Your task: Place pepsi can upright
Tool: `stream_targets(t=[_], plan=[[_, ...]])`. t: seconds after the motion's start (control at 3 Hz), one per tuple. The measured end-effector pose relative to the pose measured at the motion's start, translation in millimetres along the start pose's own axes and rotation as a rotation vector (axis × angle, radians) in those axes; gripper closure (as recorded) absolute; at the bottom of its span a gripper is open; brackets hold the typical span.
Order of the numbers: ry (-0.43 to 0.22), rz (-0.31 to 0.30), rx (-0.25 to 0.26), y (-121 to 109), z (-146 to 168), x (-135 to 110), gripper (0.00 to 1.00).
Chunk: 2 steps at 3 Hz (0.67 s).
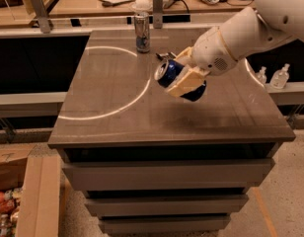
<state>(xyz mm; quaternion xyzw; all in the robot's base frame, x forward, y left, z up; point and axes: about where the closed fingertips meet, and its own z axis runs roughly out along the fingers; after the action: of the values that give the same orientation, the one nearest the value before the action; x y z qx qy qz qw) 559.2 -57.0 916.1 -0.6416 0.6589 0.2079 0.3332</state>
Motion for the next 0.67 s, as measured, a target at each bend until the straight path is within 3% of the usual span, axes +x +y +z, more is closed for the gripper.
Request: stream_targets(t=[0.33, 0.67], plan=[[-0.242, 0.044, 0.043, -2, -25, -3, 1.00], [-0.403, 0.096, 0.058, -6, -38, -4, 1.00]])
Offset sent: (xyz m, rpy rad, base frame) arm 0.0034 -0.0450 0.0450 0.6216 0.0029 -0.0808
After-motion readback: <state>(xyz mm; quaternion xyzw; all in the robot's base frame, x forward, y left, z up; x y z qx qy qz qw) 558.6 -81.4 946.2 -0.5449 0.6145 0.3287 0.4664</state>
